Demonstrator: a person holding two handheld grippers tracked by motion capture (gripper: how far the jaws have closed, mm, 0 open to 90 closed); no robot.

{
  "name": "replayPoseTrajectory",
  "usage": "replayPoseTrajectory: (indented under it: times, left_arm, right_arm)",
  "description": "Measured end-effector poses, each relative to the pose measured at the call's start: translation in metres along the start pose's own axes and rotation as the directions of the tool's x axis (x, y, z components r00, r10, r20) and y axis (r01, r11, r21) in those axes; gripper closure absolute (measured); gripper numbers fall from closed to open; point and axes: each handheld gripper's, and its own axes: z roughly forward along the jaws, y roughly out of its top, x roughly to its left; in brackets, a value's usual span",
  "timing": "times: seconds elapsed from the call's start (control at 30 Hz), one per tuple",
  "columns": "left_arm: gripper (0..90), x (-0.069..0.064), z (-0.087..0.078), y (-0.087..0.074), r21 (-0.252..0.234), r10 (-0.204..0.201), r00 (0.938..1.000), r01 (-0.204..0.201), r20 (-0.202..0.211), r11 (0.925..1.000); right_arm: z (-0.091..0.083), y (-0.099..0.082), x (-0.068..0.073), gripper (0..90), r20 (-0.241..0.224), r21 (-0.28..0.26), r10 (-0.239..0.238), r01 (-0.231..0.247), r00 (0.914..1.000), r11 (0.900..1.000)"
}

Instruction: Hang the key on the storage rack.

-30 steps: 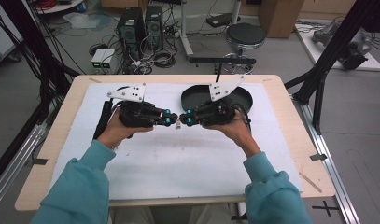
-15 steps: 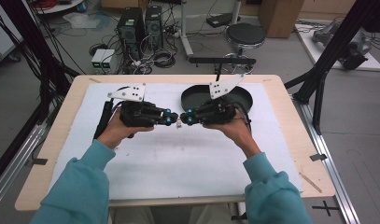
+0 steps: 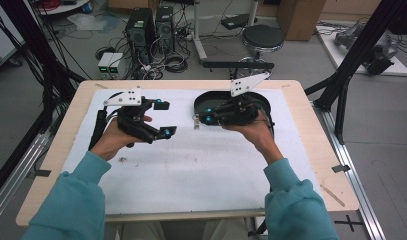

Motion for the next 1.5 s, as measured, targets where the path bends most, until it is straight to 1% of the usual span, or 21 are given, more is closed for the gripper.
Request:
replayPoseTrajectory:
  times: [0.17,0.33,0.5,0.57,0.63,0.67,0.7,0.8,0.83,0.9,1.0,1.03,1.07,1.13,1.17,1.23,1.27,1.33,1.37,1.47,1.5]
  left_arm:
    - [1.6,-0.002,-0.027,-0.008,-0.016,0.020,0.9957,-0.022,-0.091,0.9996]
    - [1.7,-0.007,-0.057,-0.022,-0.035,0.044,0.9814,-0.052,-0.187,0.9981]
    - [1.6,-0.009,-0.078,-0.040,-0.042,0.040,0.9748,-0.050,-0.219,0.9978]
    - [1.7,-0.009,-0.085,-0.049,-0.051,0.041,0.9696,-0.055,-0.241,0.9972]
    - [1.6,-0.010,-0.090,-0.057,-0.056,0.034,0.9647,-0.050,-0.261,0.9972]
    - [1.7,-0.011,-0.093,-0.062,-0.060,0.025,0.9617,-0.043,-0.273,0.9973]
    - [1.7,-0.013,-0.095,-0.066,-0.069,0.019,0.9610,-0.040,-0.276,0.9968]
    - [1.6,-0.017,-0.104,-0.082,-0.099,0.000,0.9563,-0.030,-0.293,0.9946]
    - [1.7,-0.019,-0.106,-0.087,-0.108,-0.006,0.9523,-0.028,-0.305,0.9938]
    - [1.7,-0.021,-0.112,-0.097,-0.124,-0.021,0.9464,-0.021,-0.322,0.9921]
    - [1.6,-0.024,-0.118,-0.111,-0.134,-0.036,0.9356,-0.012,-0.351,0.9909]
    - [1.6,-0.025,-0.119,-0.115,-0.128,-0.034,0.9296,-0.014,-0.367,0.9917]
    - [1.6,-0.026,-0.120,-0.119,-0.117,-0.030,0.9217,-0.016,-0.387,0.9930]
    - [1.6,-0.028,-0.122,-0.127,-0.121,-0.034,0.9171,-0.015,-0.397,0.9925]
    - [1.6,-0.029,-0.123,-0.131,-0.120,-0.034,0.9119,-0.017,-0.409,0.9927]
    - [1.7,-0.030,-0.124,-0.138,-0.120,-0.044,0.9079,-0.007,-0.417,0.9928]
    - [1.7,-0.030,-0.124,-0.142,-0.119,-0.046,0.9033,-0.005,-0.427,0.9929]
    - [1.6,-0.031,-0.125,-0.149,-0.130,-0.056,0.8973,-0.002,-0.438,0.9915]
    - [1.7,-0.032,-0.125,-0.151,-0.135,-0.061,0.8946,0.001,-0.443,0.9908]
    - [1.7,-0.032,-0.126,-0.161,-0.149,-0.076,0.8913,0.010,-0.447,0.9889]
    - [1.7,-0.032,-0.126,-0.164,-0.154,-0.082,0.8883,0.013,-0.452,0.9880]
  right_arm:
    - [-0.017,0.009,-0.013,89.0,0.058,-0.019,0.018,-0.017,0.9982,0.9997]
    - [-0.035,0.016,-0.030,89.0,0.113,-0.016,0.050,-0.049,0.9923,0.9987]
    - [-0.047,0.025,-0.044,88.9,0.157,0.000,0.073,-0.074,0.9849,0.9973]
    - [-0.052,0.027,-0.050,88.9,0.170,0.003,0.075,-0.077,0.9826,0.9970]
    - [-0.055,0.030,-0.056,88.9,0.186,0.013,0.076,-0.080,0.9795,0.9967]
    - [-0.057,0.032,-0.058,88.9,0.193,0.029,0.093,-0.101,0.9768,0.9945]
    - [-0.059,0.033,-0.061,88.9,0.206,0.035,0.077,-0.086,0.9754,0.9957]
    - [-0.065,0.036,-0.068,88.9,0.223,0.042,0.083,-0.094,0.9713,0.9947]
    - [-0.067,0.037,-0.070,88.9,0.227,0.053,0.102,-0.117,0.9686,0.9917]
    - [-0.071,0.039,-0.075,88.9,0.241,0.056,0.082,-0.098,0.9670,0.9936]
    - [-0.077,0.042,-0.081,88.9,0.257,0.065,0.098,-0.118,0.9615,0.9909]
    - [-0.078,0.042,-0.084,88.9,0.262,0.065,0.090,-0.111,0.9608,0.9917]
    - [-0.079,0.043,-0.086,88.9,0.266,0.076,0.100,-0.124,0.9587,0.9894]
    - [-0.080,0.046,-0.090,88.9,0.286,0.093,0.086,-0.117,0.9544,0.9888]
    - [-0.081,0.047,-0.091,88.9,0.287,0.097,0.089,-0.121,0.9537,0.9879]
    - [-0.082,0.047,-0.094,88.9,0.296,0.108,0.104,-0.141,0.9496,0.9841]
    - [-0.082,0.047,-0.096,88.9,0.302,0.116,0.103,-0.144,0.9479,0.9827]
    - [-0.083,0.047,-0.098,88.9,0.312,0.133,0.112,-0.160,0.9435,0.9781]
    - [-0.083,0.046,-0.101,88.9,0.320,0.135,0.104,-0.154,0.9416,0.9789]
    - [-0.082,0.045,-0.105,88.9,0.326,0.139,0.105,-0.157,0.9396,0.9778]
    - [-0.082,0.044,-0.107,88.9,0.327,0.145,0.107,-0.162,0.9388,0.9761]
